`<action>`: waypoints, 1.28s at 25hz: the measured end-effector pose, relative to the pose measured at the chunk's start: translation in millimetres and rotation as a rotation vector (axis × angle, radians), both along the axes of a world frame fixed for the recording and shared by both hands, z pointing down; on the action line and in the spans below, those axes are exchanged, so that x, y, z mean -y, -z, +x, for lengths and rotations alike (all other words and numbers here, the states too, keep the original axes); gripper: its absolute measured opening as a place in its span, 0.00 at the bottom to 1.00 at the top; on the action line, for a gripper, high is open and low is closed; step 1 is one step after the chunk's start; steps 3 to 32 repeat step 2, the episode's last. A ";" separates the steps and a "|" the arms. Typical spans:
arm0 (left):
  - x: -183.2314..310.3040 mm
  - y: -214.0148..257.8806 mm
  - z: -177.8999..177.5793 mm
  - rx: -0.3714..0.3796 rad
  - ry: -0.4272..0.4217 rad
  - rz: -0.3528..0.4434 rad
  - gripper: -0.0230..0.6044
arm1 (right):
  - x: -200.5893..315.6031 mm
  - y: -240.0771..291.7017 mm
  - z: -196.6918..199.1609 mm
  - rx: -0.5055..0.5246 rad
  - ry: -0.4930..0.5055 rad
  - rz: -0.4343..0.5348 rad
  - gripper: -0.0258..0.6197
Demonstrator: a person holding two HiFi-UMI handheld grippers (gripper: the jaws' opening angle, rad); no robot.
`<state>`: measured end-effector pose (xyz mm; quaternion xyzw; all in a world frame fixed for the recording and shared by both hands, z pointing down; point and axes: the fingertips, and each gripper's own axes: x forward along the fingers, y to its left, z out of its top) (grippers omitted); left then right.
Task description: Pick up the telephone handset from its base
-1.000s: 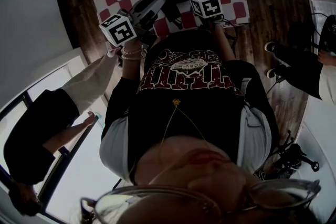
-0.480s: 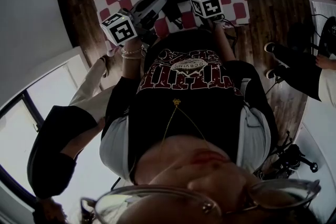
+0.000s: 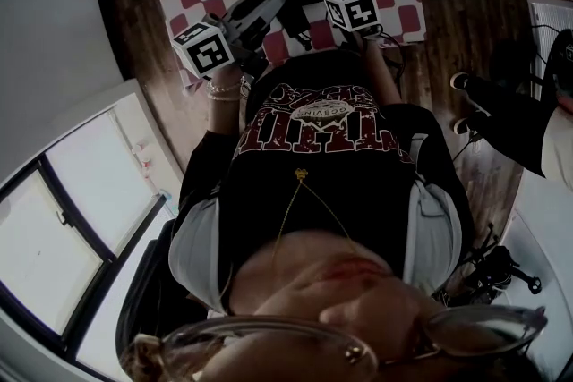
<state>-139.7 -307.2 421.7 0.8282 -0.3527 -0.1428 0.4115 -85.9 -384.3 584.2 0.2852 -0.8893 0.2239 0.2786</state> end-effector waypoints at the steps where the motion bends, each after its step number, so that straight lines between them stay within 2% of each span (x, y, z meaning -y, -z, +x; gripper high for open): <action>1: -0.1 0.2 0.2 0.001 -0.001 0.000 0.17 | -0.2 0.0 -0.2 0.000 0.002 0.000 0.06; 32: -0.1 0.3 0.4 0.002 -0.002 0.001 0.17 | -0.3 0.0 -0.4 0.000 0.003 0.000 0.07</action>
